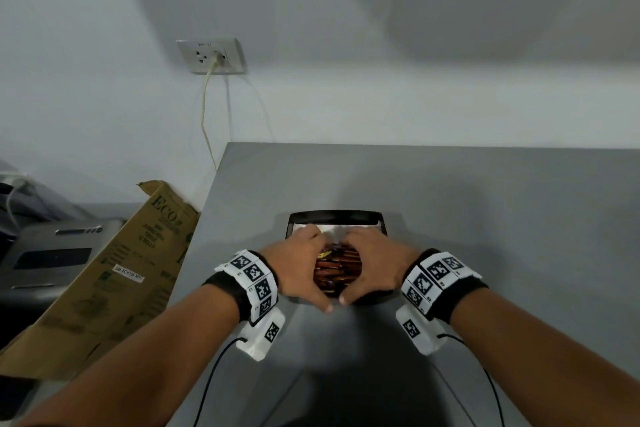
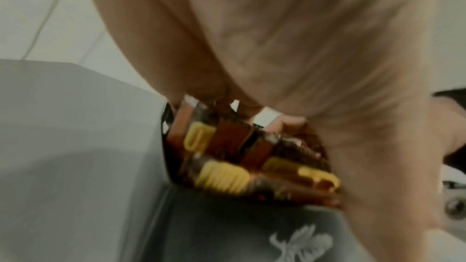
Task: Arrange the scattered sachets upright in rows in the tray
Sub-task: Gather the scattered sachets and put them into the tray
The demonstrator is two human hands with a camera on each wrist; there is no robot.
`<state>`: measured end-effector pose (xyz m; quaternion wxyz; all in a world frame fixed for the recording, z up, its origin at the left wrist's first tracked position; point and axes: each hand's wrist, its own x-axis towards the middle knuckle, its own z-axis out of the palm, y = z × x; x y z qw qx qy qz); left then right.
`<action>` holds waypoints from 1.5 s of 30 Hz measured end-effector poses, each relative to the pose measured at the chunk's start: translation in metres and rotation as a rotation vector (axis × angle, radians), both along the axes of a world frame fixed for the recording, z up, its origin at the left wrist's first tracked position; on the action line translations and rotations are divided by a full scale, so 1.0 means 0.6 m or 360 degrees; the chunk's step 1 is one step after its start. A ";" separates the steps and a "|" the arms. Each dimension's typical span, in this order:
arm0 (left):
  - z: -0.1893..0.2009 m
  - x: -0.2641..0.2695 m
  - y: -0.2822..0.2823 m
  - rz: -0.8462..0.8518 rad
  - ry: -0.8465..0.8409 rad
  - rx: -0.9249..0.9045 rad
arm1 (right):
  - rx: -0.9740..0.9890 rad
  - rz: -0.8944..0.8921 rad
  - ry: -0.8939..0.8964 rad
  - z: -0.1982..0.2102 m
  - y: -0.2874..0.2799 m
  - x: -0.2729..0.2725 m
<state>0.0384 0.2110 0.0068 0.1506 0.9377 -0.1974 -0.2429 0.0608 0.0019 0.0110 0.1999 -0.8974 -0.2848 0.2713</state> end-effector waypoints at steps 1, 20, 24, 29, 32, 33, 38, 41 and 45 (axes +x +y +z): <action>-0.006 -0.004 -0.002 -0.0043 -0.0045 0.0083 | -0.0110 0.0045 -0.0043 -0.004 0.000 -0.004; -0.008 -0.022 -0.012 -0.0010 -0.0204 0.0001 | -0.0058 0.0061 -0.0150 -0.021 -0.005 -0.028; -0.016 -0.023 -0.011 0.0020 -0.0176 0.0002 | -0.0122 0.0052 -0.0184 -0.030 -0.004 -0.027; -0.018 -0.023 -0.004 0.0005 -0.0210 -0.0006 | -0.0170 0.0065 -0.0248 -0.033 -0.005 -0.019; -0.011 -0.023 -0.001 -0.0022 -0.0265 -0.0058 | -0.0165 0.0048 -0.0291 -0.032 -0.009 -0.022; -0.008 -0.023 0.000 -0.0029 -0.0285 -0.0080 | -0.0155 0.0033 -0.0282 -0.032 -0.011 -0.023; -0.005 -0.027 0.006 -0.0028 -0.0357 -0.0146 | -0.0023 -0.0080 -0.0217 -0.019 -0.024 -0.018; -0.028 -0.040 0.006 -0.0057 -0.0431 -0.0097 | -0.0047 -0.0055 -0.0263 -0.021 -0.027 -0.029; -0.058 -0.061 0.003 -0.0117 -0.0671 -0.0035 | -0.0213 0.0058 -0.0485 -0.046 -0.019 -0.059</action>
